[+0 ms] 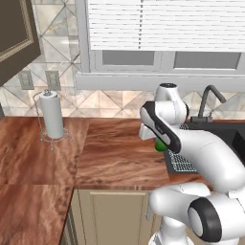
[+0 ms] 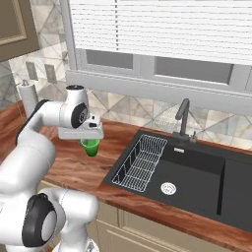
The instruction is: Pick the cup and bowl from the counter and place them on the counter next to the sink.
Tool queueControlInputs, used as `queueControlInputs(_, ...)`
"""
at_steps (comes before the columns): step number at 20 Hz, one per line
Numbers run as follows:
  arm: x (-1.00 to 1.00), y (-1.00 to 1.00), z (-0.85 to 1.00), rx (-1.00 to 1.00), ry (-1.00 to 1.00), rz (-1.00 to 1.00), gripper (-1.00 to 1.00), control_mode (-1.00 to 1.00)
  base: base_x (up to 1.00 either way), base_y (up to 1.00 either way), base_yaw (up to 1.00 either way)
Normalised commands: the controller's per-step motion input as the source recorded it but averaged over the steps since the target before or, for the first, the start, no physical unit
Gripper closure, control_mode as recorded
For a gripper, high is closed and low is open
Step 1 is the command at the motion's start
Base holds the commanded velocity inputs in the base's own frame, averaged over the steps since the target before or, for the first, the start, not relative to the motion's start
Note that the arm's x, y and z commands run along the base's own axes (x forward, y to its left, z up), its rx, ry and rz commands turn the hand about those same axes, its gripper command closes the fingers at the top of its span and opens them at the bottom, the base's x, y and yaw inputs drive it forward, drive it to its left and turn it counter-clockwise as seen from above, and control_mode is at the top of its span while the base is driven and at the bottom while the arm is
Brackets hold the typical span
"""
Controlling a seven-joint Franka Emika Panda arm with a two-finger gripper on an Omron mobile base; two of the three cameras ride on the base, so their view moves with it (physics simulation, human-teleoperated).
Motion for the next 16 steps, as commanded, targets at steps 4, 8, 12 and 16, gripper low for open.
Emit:
queueControlInputs(4, 0.34, 0.00, -0.30, 0.00, -0.02, -0.01, 1.00, -1.00, 0.00, 0.00, 0.00)
queueControlInputs(8, 0.26, 0.00, -0.35, -0.02, 0.00, -0.02, 1.00, -1.00, 0.00, 0.00, 0.00)
queueControlInputs(12, 0.21, 0.00, -0.29, -0.03, 0.00, -0.02, 1.00, -1.00, 0.00, 0.00, 0.00)
queueControlInputs(16, 0.20, 0.00, -0.11, -0.03, 0.06, -0.02, 1.00, -1.00, 0.00, 0.00, 0.00)
